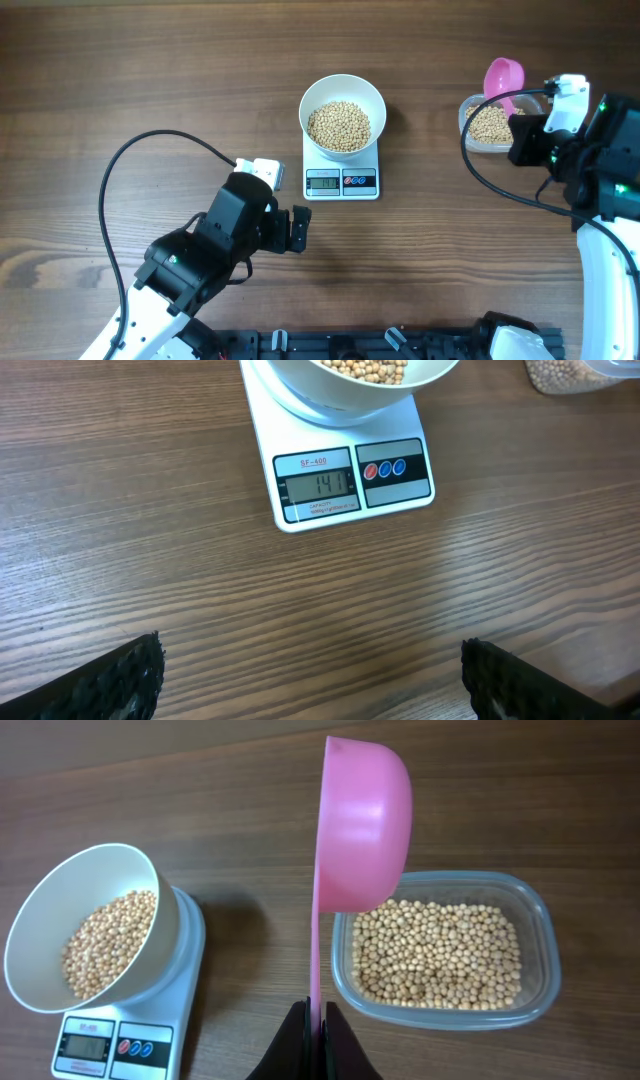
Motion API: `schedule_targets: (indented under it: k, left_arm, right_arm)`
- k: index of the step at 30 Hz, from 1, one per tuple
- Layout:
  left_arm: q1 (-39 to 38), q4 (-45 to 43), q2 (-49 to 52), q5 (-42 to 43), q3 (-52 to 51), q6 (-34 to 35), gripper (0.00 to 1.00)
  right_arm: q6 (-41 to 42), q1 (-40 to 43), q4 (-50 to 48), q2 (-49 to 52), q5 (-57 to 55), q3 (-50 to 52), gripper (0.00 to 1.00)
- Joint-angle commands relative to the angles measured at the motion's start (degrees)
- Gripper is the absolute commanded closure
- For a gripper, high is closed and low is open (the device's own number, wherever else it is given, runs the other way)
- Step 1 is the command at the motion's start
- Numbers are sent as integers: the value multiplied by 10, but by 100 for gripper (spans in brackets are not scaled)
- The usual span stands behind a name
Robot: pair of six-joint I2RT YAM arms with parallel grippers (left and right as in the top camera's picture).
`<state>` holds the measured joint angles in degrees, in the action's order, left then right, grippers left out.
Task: Scoop item into bowl and weigh 150g on scale
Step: 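Move the scoop back over the soybean tub with the right gripper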
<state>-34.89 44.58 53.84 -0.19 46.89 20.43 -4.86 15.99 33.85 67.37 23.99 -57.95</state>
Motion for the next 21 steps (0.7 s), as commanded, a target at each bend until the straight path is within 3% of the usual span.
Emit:
schedule_targets:
  k: [1, 14, 21]
  left_arm:
    - [-2, -2, 2, -10, 8, -7, 0]
    - [-2, -2, 2, -10, 8, -7, 0]
    - [-2, -2, 2, -10, 8, -7, 0]
  right_arm:
    - [-9, 5, 3, -7, 9, -11, 96]
    - [70, 5, -15, -7, -23, -11, 96]
    - [33, 6, -38, -7, -26, -11, 96]
